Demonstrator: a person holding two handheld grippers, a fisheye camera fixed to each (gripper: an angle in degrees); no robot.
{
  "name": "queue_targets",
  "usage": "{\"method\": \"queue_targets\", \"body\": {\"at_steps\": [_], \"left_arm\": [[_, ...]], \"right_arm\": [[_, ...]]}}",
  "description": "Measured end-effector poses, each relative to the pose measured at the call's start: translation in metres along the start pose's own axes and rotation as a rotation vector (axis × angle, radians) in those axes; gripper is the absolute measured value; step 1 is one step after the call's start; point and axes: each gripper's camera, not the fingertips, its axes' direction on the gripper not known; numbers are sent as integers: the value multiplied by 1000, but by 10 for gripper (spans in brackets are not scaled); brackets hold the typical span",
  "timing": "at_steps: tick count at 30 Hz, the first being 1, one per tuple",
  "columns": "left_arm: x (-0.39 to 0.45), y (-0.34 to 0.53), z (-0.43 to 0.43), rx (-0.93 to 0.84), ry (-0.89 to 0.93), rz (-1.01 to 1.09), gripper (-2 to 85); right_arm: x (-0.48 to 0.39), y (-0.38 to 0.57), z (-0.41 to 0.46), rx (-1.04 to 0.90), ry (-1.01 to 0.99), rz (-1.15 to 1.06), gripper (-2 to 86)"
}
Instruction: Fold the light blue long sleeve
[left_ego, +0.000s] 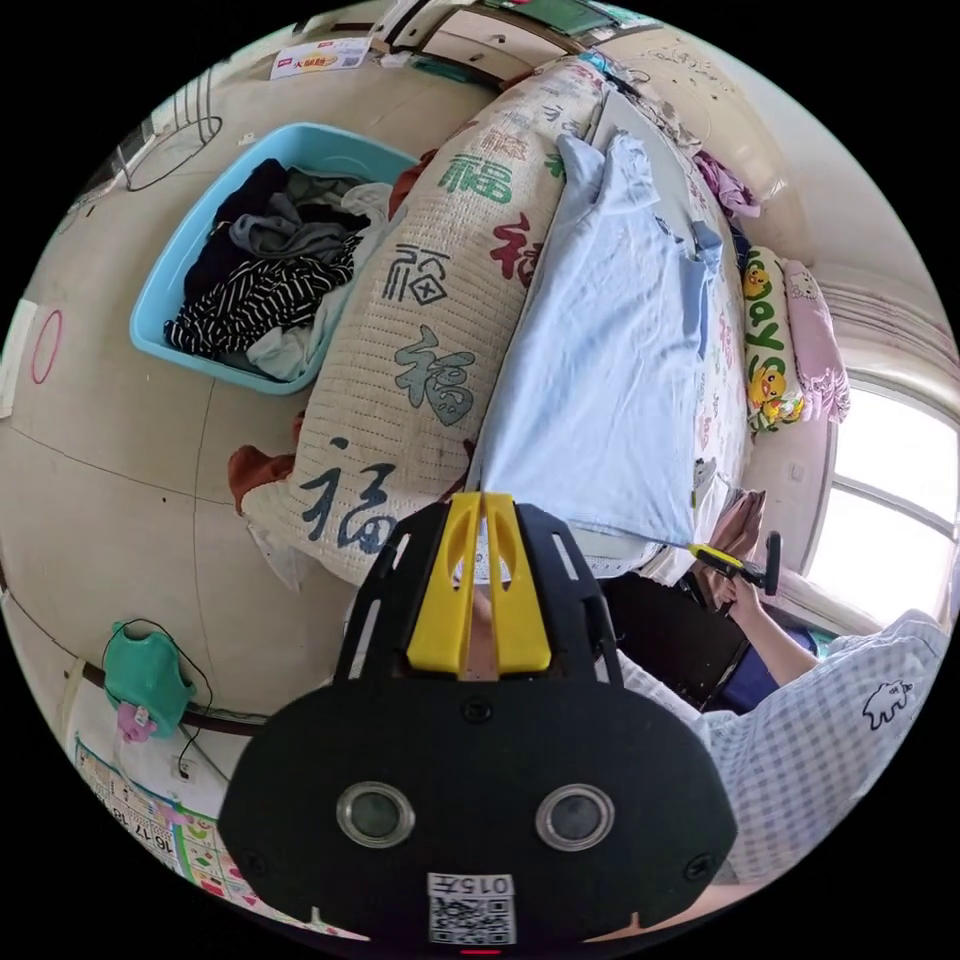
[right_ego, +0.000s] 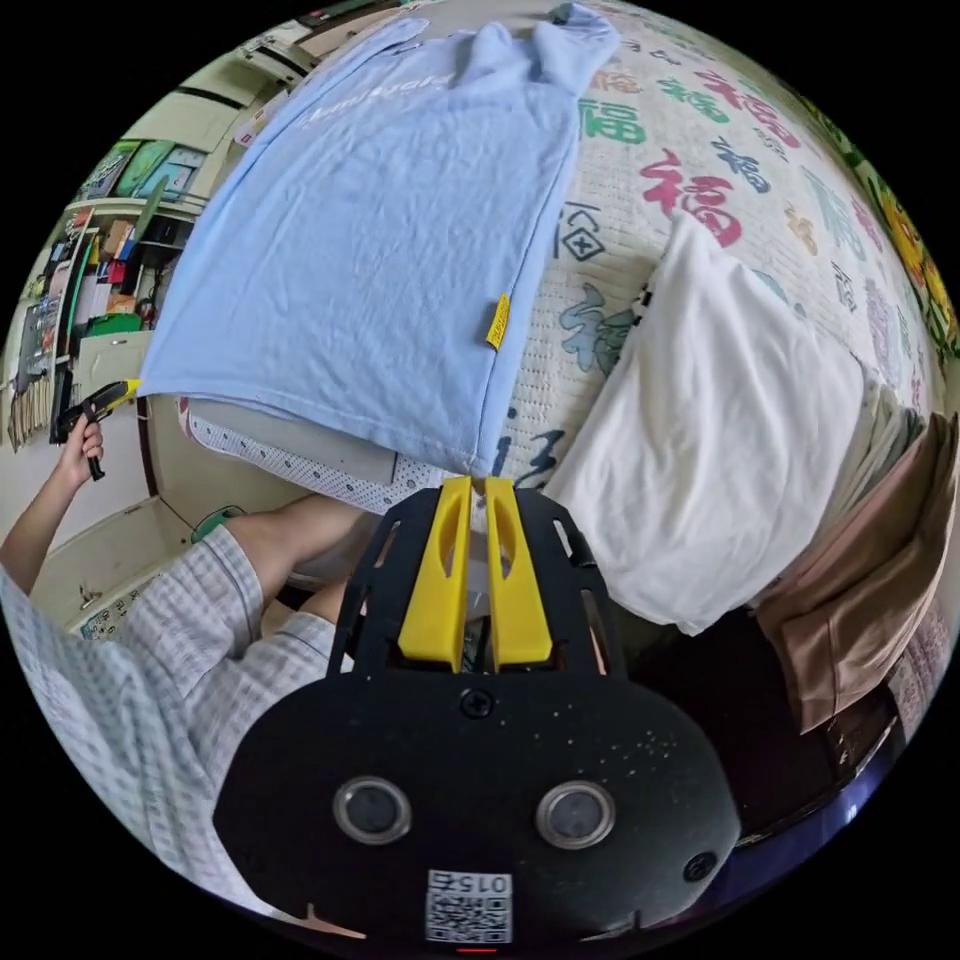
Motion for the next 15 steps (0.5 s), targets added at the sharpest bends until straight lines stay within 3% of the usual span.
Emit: {"method": "queue_targets", "body": {"at_steps": [3, 11, 15], "left_arm": [[24, -6, -3, -11, -93, 39, -6], [73, -26, 39, -182, -330, 13, -6], [85, -33, 39, -190, -344, -39, -6]], "right_arm": [[8, -4, -8, -10, 62, -80, 20], [25, -53, 32, -264, 148, -165, 2], [39, -68, 30, -303, 118, -115, 0]]}}
